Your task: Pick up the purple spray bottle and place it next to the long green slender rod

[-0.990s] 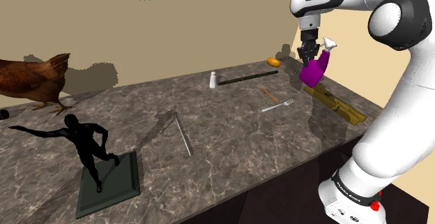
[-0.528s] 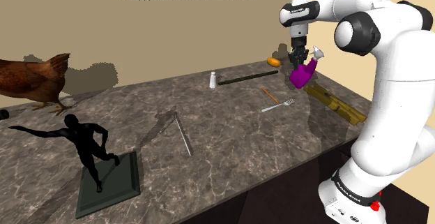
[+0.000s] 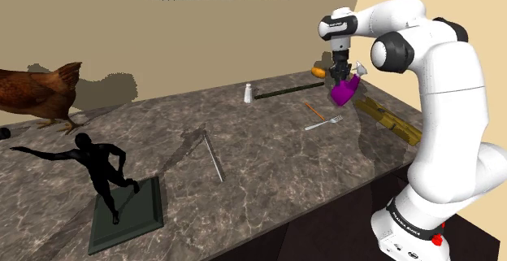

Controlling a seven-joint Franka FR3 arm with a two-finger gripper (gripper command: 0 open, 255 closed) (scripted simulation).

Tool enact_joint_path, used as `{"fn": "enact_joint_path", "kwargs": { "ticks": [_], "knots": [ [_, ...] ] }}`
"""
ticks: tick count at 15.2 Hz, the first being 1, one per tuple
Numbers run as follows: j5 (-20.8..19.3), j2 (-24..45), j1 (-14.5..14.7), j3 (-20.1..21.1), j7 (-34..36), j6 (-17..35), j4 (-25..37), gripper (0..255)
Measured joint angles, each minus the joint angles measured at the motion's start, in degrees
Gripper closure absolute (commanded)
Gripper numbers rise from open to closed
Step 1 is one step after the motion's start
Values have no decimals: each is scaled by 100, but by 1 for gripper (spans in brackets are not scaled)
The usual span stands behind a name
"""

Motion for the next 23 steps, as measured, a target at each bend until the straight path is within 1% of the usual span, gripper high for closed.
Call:
{"fn": "enact_joint_path", "kwargs": {
  "ticks": [11, 17, 18, 23],
  "knots": [
    [54, 175, 27, 43, 56, 745, -534, 255],
    [63, 197, 24, 47, 56, 797, -525, 255],
    [67, 215, 20, 49, 56, 794, -503, 0],
    [68, 262, 12, 52, 54, 781, -528, 0]
  ]
}}
